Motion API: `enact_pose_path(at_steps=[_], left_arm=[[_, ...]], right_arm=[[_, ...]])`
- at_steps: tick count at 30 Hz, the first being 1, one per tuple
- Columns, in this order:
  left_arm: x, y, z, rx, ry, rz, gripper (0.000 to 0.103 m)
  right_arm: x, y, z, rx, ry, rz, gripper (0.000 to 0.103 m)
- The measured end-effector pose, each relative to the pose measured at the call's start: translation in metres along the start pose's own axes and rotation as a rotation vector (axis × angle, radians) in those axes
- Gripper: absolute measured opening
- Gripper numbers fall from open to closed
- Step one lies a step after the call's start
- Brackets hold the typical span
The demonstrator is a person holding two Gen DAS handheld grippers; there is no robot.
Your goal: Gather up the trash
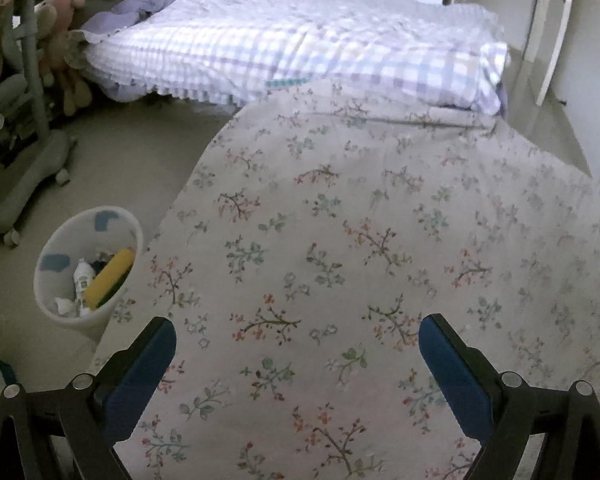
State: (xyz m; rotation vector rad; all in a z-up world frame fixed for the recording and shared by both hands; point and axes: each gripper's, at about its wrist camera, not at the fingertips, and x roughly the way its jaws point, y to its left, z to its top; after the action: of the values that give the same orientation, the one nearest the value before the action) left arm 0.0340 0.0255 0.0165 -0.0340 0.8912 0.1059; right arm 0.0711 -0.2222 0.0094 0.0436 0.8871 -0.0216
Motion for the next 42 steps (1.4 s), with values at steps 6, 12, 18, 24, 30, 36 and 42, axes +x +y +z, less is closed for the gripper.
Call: enact_pose_path(at_steps=[6,12,18,24,30,36,42], left_arm=[[0.003,-0.002,0.000,0.002,0.003,0.003,0.103],[0.006,-0.001,0.000,-0.002,0.007,0.007,0.103],[0.006,-0.001,0.000,0.001,0.008,0.011,0.103],[0.007,-0.001,0.000,-0.001,0.008,0.015,0.103],[0.006,0.001,-0.001,-0.002,0.005,0.014,0.103],[0.006,0.002,-0.001,0.000,0.007,0.012,0.103],[0.007,0.002,-0.001,-0.001,0.007,0.012,0.103]], right_arm=[[0.000,0.003,0.000,0.005,-0.004,0.019,0.100],[0.001,0.007,0.001,-0.004,-0.008,0.016,0.100],[0.001,0.009,0.000,-0.006,-0.014,0.016,0.100],[0.000,0.012,-0.001,-0.008,-0.019,0.016,0.100],[-0.001,0.013,-0.002,-0.008,-0.020,0.016,0.100],[-0.003,0.013,-0.001,-0.006,-0.021,0.018,0.100],[-0.003,0.014,-0.001,-0.007,-0.019,0.018,0.100]])
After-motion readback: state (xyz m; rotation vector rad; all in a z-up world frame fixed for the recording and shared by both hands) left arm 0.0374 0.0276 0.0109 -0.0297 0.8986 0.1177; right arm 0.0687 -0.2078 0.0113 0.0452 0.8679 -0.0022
